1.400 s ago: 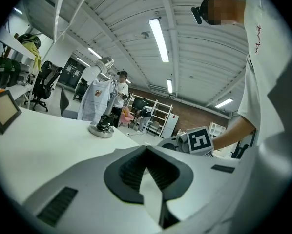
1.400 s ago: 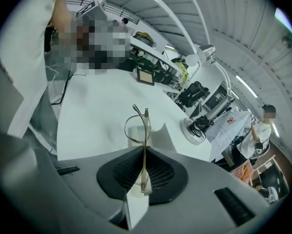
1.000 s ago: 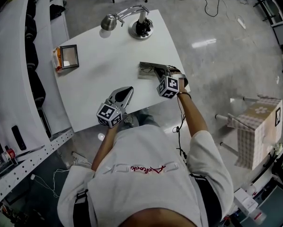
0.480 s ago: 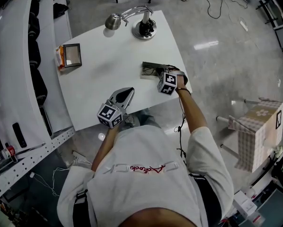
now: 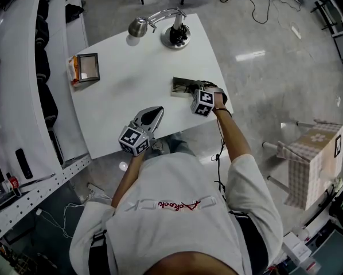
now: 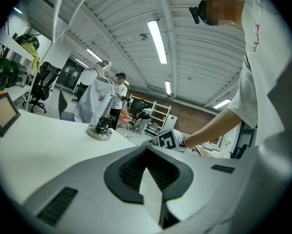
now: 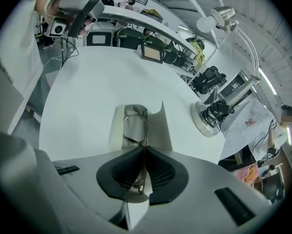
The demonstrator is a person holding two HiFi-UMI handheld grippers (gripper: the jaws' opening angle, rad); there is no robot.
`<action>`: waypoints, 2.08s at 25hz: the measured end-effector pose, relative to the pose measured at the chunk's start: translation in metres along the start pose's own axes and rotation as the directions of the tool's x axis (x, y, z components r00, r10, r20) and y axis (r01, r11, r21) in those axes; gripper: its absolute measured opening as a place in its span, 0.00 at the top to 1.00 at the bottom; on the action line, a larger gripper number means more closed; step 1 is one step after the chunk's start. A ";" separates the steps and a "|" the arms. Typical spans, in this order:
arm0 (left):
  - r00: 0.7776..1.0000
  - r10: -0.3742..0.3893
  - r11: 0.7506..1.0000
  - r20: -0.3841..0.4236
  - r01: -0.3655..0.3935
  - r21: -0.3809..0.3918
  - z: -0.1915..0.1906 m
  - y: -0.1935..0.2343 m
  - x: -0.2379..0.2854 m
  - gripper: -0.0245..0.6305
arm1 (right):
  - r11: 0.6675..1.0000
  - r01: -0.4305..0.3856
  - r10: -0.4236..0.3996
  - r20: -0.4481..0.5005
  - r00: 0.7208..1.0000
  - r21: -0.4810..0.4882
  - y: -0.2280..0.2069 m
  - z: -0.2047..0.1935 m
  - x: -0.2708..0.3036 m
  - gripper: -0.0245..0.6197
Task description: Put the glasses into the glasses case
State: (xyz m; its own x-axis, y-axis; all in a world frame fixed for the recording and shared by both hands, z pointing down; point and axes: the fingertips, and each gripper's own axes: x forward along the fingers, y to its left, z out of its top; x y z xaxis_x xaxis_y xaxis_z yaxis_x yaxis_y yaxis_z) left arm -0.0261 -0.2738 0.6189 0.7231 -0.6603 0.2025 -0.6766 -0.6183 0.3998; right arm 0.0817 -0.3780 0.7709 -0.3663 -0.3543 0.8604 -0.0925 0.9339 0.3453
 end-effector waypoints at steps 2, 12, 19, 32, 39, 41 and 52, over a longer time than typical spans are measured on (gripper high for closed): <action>1.000 -0.001 1.000 0.001 0.001 0.001 0.001 0.000 0.000 0.94 | 1.000 -0.014 0.014 0.015 1.000 0.011 0.001 0.002 0.000 0.93; 1.000 -0.027 1.000 0.007 0.027 0.015 0.006 -0.004 0.003 0.94 | 1.000 0.024 -0.024 0.026 0.999 -0.017 -0.003 0.011 -0.014 0.79; 0.998 -0.059 0.998 0.013 0.058 0.038 0.012 -0.011 0.005 0.94 | 0.988 0.137 -0.144 0.103 0.984 0.074 -0.017 0.026 -0.038 0.96; 0.993 -0.115 0.990 0.017 0.113 0.083 0.023 -0.024 0.002 0.94 | 0.553 0.086 -0.555 0.289 0.780 0.829 -0.048 0.032 -0.131 0.96; 0.987 -0.157 0.982 0.023 0.153 0.108 0.030 -0.033 0.005 0.94 | 0.546 0.171 -0.628 0.265 0.732 0.820 -0.036 0.034 -0.162 0.96; 0.984 -0.175 0.978 0.023 0.171 0.121 0.032 -0.038 0.005 0.94 | 0.537 0.193 -0.656 0.263 0.708 0.821 -0.030 0.039 -0.176 0.96; 0.966 -0.259 0.954 0.017 0.253 0.159 0.024 -0.071 -0.011 0.94 | 0.485 0.260 -0.743 0.238 0.625 0.835 0.030 0.063 -0.223 0.96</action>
State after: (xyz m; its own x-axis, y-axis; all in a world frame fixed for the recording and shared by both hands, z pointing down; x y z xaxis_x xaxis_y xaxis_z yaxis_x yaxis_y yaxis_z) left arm 0.0111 -0.2332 0.5664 0.8713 -0.4846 0.0769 -0.4846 -0.8251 0.2905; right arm 0.1021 -0.2686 0.5659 -0.3803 -0.9046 0.1924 -0.9130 0.4004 0.0782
